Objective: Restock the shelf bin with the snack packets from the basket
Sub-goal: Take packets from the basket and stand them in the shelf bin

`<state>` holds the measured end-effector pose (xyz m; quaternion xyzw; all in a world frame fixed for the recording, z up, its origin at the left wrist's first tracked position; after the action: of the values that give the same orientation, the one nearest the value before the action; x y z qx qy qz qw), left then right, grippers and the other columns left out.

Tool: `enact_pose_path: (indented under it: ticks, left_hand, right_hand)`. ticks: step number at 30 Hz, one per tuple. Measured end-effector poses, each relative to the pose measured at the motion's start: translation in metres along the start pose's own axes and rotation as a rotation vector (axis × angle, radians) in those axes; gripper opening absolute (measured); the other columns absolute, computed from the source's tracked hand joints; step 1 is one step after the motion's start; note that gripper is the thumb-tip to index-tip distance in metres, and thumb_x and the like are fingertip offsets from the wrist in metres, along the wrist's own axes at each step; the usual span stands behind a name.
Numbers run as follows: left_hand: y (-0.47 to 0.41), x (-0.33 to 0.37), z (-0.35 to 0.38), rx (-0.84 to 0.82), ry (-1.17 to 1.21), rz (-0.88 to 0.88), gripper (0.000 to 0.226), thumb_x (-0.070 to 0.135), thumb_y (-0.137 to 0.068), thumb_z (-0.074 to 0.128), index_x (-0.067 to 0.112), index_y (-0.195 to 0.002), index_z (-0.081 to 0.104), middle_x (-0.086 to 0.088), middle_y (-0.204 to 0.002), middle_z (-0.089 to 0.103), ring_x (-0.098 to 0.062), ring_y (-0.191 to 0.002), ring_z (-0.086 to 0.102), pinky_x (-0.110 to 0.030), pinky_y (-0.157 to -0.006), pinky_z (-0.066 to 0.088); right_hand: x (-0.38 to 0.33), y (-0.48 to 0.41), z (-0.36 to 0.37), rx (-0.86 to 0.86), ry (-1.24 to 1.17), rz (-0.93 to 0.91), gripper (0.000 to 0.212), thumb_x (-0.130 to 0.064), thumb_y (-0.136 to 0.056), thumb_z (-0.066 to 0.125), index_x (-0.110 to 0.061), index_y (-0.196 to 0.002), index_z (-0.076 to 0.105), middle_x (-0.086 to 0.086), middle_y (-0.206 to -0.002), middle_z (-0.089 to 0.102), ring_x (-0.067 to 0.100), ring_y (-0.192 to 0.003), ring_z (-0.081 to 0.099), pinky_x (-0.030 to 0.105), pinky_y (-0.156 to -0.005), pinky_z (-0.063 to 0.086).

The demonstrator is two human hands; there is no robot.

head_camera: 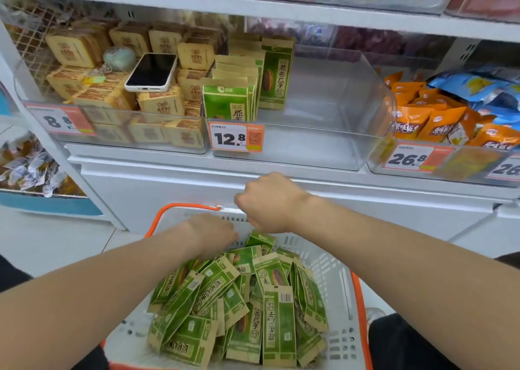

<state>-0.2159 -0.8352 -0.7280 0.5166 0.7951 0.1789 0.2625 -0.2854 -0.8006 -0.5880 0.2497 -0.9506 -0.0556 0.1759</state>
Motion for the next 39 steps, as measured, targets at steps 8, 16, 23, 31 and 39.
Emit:
enact_pose_path:
  ticks: [8,16,23,31,39]
  left_hand:
    - [0.015,0.040,0.065,-0.282,-0.143,0.126,0.045,-0.008,-0.098,0.060,0.009,-0.139,0.057,-0.011,-0.167,0.031,-0.040,-0.120,0.063,-0.039,-0.070,0.052]
    - [0.015,0.045,0.085,-0.255,-0.118,0.162,0.020,-0.006,-0.100,0.059,0.002,-0.117,0.065,-0.015,-0.116,0.068,-0.033,-0.097,0.068,-0.042,-0.077,0.057]
    - [0.007,0.033,0.064,-0.188,0.045,0.095,0.008,0.010,-0.100,0.066,0.008,-0.106,0.072,-0.012,-0.110,0.071,-0.027,-0.088,0.063,-0.037,-0.076,0.056]
    - [0.000,-0.020,-0.001,0.155,0.871,0.012,0.020,0.019,-0.101,0.065,0.036,-0.090,0.063,0.008,-0.093,0.067,-0.010,-0.083,0.061,-0.032,-0.074,0.047]
    - [0.015,-0.057,-0.048,0.605,1.263,-0.261,0.012,0.023,-0.106,0.061,0.019,-0.100,0.070,-0.004,-0.095,0.074,-0.015,-0.091,0.070,-0.028,-0.075,0.055]
  right_hand:
    - [-0.036,-0.002,0.054,-0.273,-0.027,-0.104,0.004,-0.014,-0.098,0.053,-0.017,-0.096,0.053,0.000,-0.077,0.040,0.017,-0.061,0.046,0.031,-0.054,0.043]
    - [-0.045,-0.015,0.062,-0.329,-0.057,-0.093,0.013,-0.017,-0.098,0.057,-0.018,-0.110,0.064,0.000,-0.084,0.049,0.017,-0.063,0.051,0.030,-0.052,0.042]
    - [-0.040,-0.014,0.060,-0.367,-0.090,-0.064,0.025,-0.009,-0.100,0.055,-0.019,-0.080,0.043,0.000,-0.080,0.041,0.017,-0.062,0.047,0.033,-0.058,0.049]
    - [0.009,-0.006,0.057,-0.421,-0.211,0.114,0.012,-0.004,-0.098,0.052,-0.012,-0.089,0.054,0.005,-0.090,0.051,0.019,-0.063,0.048,0.032,-0.054,0.040]
    - [0.035,0.001,0.058,-0.455,-0.414,0.149,0.023,-0.029,-0.084,0.076,-0.017,-0.090,0.058,-0.001,-0.082,0.060,0.019,-0.072,0.060,0.027,-0.057,0.047]
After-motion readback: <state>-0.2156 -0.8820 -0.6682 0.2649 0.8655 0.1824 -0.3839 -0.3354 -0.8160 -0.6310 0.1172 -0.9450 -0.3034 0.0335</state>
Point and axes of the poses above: each hand's wrist, its own y-axis away from the middle knuckle, its own z-axis out of the palm, x = y × z, the point moved 7 cm from there along -y, towards the middle knuckle
